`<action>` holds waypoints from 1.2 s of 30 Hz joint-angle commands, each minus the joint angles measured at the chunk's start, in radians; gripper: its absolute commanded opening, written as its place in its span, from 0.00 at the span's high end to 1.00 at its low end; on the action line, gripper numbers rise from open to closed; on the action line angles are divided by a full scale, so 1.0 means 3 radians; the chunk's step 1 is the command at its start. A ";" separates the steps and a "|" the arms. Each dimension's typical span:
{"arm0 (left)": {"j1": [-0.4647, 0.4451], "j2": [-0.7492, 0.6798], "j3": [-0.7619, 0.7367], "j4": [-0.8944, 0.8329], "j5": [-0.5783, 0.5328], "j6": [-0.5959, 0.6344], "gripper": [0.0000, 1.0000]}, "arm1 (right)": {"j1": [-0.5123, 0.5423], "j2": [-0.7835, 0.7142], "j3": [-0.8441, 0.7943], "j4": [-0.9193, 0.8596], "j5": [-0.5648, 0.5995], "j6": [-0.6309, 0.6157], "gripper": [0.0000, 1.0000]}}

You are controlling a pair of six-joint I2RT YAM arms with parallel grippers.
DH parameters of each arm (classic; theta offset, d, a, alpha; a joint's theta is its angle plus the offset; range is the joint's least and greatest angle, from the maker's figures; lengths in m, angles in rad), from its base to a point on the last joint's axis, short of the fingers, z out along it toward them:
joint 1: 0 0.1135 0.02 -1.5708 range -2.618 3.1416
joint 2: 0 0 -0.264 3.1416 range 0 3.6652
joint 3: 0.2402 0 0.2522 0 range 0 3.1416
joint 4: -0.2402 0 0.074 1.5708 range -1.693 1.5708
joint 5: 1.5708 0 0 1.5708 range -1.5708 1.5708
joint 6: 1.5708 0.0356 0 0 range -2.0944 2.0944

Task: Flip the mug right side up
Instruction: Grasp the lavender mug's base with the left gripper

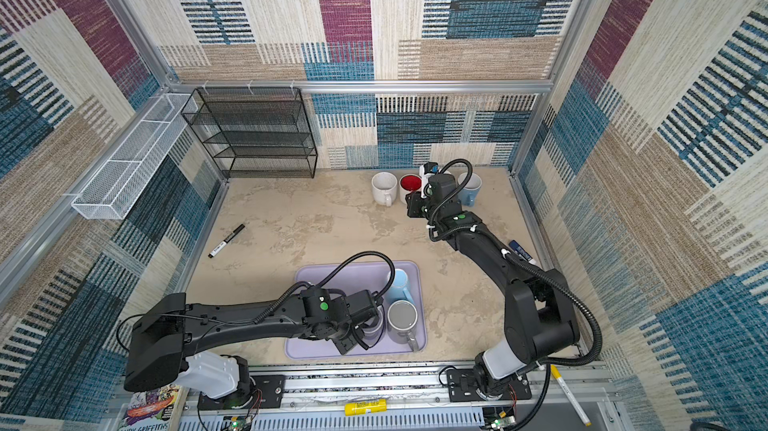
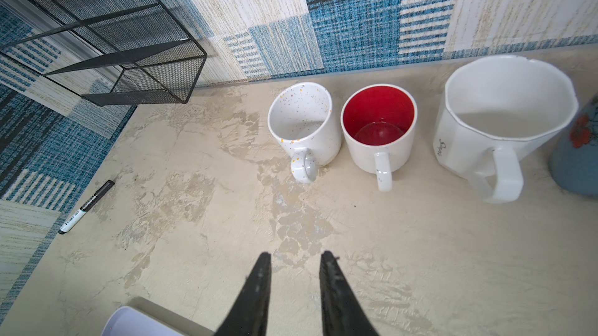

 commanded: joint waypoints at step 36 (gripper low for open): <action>0.0302 -0.0124 -0.0312 0.0241 -0.0217 -0.0189 1.00 | -0.0001 -0.0003 -0.0035 0.0122 -0.0040 0.0007 0.71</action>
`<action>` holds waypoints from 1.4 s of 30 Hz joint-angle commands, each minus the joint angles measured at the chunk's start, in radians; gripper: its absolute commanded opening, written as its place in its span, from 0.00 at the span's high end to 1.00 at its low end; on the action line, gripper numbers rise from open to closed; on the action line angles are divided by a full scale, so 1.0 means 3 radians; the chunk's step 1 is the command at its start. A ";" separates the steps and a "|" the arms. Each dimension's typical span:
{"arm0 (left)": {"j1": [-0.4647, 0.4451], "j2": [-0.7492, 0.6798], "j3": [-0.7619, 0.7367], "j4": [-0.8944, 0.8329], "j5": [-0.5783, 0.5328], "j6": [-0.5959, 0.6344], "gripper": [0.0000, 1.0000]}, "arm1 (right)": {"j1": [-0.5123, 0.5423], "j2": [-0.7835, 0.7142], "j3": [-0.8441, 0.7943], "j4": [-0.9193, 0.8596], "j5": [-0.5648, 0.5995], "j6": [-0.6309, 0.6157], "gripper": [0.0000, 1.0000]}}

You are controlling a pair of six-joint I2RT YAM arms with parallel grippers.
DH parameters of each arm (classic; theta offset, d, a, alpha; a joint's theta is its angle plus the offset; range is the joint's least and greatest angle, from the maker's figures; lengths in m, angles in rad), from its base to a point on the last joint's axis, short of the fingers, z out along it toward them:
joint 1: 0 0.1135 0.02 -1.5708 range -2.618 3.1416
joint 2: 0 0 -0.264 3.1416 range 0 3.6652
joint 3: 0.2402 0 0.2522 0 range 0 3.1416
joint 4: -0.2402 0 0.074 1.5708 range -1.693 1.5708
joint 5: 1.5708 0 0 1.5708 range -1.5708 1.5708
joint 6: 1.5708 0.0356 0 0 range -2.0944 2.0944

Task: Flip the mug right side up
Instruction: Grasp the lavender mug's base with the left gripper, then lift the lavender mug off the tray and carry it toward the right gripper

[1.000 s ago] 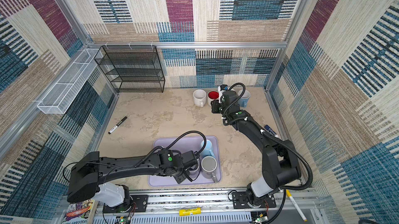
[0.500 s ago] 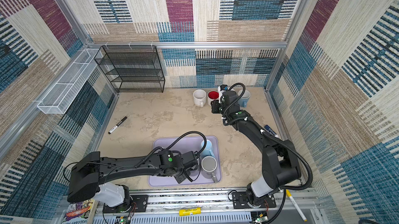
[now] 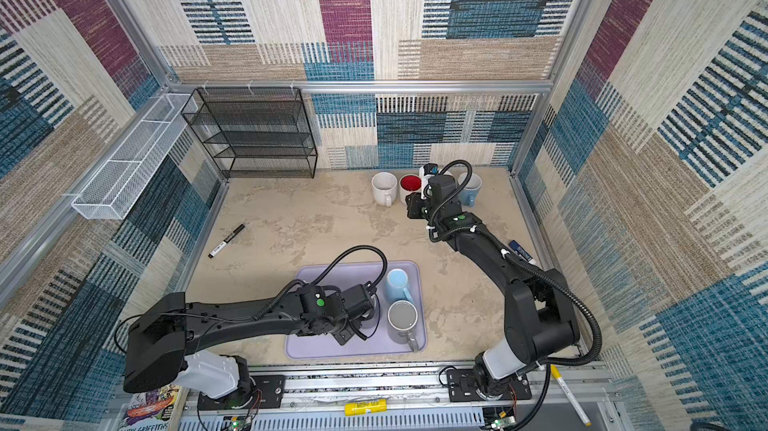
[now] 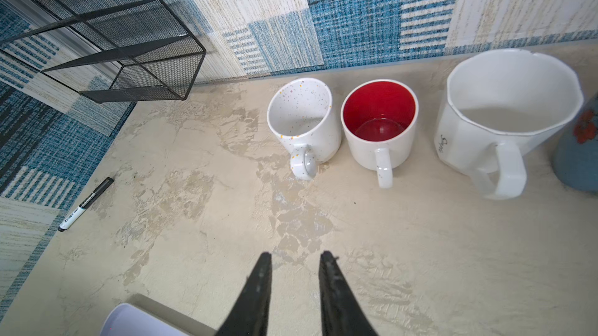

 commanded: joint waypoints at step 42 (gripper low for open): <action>0.1914 -0.1545 -0.0686 0.1749 0.1714 -0.0025 1.00 | 0.0117 -0.0332 -0.0661 0.1082 -0.1097 0.0263 0.74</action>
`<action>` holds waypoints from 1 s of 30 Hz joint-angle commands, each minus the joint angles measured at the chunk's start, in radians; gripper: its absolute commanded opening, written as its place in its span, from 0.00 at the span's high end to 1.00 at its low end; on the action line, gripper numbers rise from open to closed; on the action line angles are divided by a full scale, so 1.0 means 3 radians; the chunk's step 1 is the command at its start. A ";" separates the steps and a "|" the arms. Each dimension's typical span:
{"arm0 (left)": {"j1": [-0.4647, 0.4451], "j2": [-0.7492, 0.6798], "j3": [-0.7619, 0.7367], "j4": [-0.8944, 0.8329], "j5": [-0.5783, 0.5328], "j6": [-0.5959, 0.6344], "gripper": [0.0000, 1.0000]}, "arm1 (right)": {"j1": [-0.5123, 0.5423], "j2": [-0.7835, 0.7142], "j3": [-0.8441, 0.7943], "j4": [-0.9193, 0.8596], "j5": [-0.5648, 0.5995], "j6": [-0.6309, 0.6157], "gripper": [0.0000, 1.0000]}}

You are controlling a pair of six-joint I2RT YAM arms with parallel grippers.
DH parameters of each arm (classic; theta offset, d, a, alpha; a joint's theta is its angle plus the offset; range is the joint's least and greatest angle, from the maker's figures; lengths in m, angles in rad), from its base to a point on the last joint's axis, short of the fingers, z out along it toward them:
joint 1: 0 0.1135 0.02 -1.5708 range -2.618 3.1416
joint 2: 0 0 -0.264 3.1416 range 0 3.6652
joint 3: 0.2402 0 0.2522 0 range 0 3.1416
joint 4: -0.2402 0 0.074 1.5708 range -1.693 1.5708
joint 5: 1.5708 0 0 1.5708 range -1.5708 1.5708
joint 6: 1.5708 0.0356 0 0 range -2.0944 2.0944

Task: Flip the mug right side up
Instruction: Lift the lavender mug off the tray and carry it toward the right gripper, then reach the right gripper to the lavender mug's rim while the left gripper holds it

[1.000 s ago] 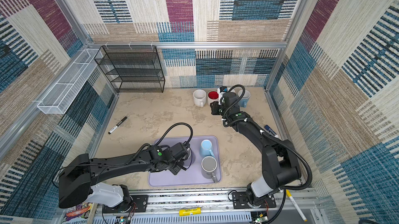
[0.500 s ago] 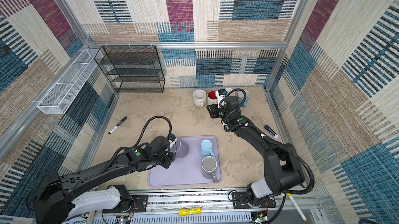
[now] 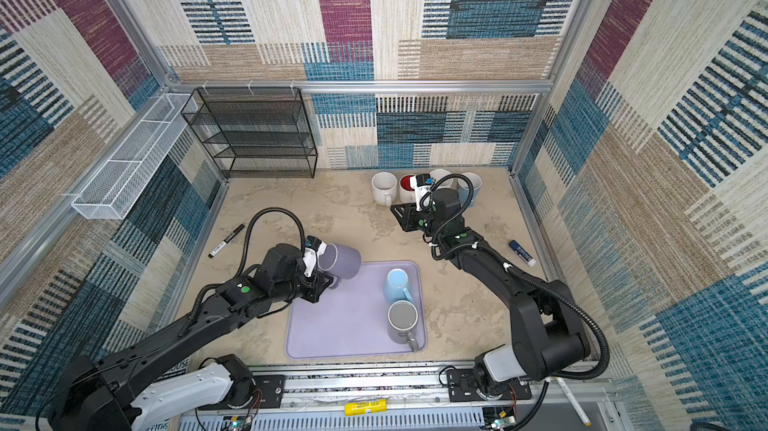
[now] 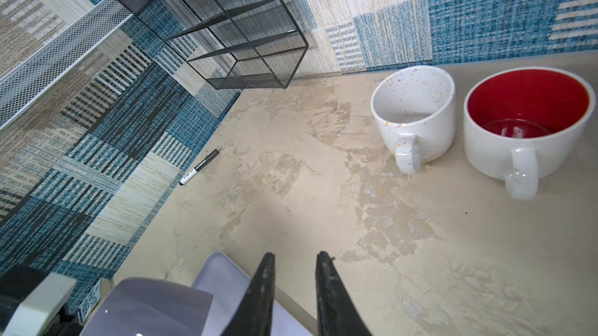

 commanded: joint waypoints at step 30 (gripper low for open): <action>0.0796 -0.0125 -0.0039 0.2948 0.1305 -0.0796 1.00 | 0.0462 -0.0205 -0.0277 0.1488 -0.1107 0.0578 0.63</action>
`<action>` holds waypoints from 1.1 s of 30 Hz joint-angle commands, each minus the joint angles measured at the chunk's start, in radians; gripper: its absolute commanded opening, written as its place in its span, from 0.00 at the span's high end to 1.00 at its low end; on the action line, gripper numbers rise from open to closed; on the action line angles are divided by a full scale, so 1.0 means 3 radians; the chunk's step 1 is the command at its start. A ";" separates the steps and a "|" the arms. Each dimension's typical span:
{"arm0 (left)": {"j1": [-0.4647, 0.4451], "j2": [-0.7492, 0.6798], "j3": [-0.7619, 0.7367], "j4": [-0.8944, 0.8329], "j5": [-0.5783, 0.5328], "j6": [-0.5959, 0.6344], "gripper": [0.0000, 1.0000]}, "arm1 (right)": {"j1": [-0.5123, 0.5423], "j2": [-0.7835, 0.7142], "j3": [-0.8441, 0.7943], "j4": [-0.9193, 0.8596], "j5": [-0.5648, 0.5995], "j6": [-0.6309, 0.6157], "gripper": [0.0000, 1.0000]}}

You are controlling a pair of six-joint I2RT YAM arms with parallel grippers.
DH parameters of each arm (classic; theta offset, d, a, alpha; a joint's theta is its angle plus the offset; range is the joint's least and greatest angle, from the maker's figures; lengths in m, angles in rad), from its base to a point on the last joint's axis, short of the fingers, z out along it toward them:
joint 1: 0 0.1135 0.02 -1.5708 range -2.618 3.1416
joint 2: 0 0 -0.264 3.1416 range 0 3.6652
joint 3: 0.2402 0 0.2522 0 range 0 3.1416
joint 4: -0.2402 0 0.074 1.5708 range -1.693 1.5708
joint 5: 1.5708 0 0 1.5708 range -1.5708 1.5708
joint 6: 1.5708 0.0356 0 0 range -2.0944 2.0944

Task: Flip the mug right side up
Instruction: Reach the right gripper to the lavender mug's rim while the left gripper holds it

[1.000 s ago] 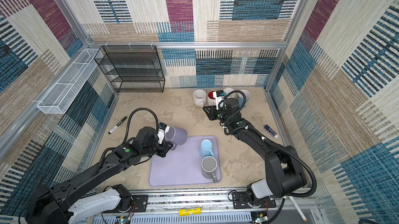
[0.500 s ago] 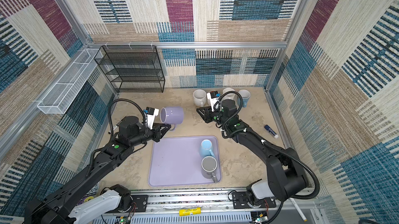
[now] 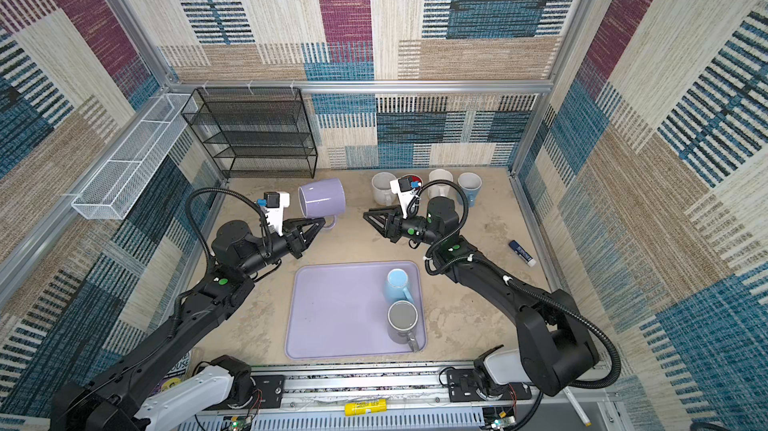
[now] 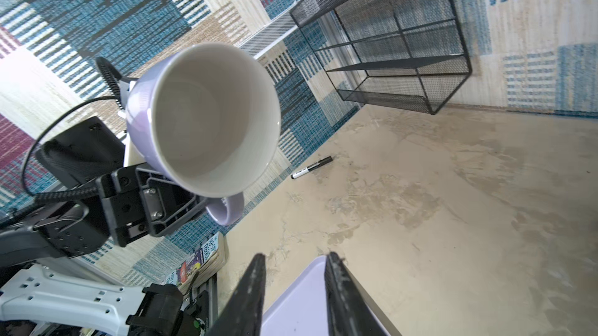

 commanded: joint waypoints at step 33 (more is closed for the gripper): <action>-0.0016 -0.0137 -0.0075 0.0924 0.0821 -0.0387 1.00 | 0.0553 0.0179 0.0152 0.1167 -0.0496 0.0257 0.54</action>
